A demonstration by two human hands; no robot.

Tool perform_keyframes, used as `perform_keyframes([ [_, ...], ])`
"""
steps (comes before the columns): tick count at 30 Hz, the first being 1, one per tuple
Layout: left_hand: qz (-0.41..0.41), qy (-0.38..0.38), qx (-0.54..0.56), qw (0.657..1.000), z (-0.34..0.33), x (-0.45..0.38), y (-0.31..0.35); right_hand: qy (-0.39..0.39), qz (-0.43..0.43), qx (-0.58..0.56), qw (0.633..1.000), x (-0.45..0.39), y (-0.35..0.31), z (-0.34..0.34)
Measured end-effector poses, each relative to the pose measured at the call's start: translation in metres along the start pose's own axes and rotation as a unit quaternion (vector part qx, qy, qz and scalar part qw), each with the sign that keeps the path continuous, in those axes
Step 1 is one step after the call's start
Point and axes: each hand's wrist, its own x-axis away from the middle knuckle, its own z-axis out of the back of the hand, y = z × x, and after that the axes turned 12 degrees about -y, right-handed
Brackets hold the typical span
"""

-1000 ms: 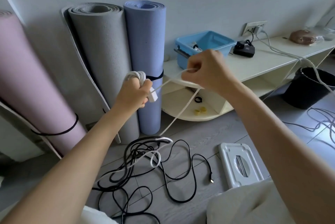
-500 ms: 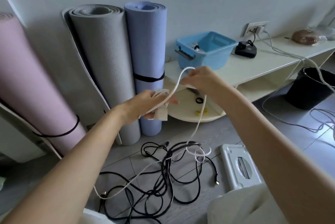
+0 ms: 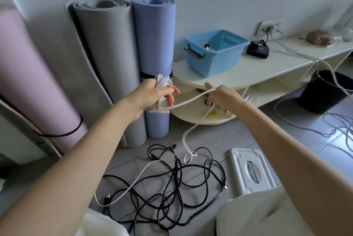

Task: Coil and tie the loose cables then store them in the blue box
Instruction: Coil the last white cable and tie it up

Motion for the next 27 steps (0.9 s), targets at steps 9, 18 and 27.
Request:
perform_keyframes([
  [9,0.036,-0.072,0.072,0.994,-0.01,0.002,-0.004,0.2,0.278,-0.195,0.919,0.005,-0.027,0.026],
  [18,-0.062,-0.053,0.364,0.928,-0.002,0.0,0.001,0.101,0.252,-0.193,0.943,0.015,-0.02,0.035],
  [27,-0.09,0.093,0.566,0.814,0.011,-0.01,-0.004,-0.063,0.295,0.002,0.953,0.036,-0.041,0.013],
])
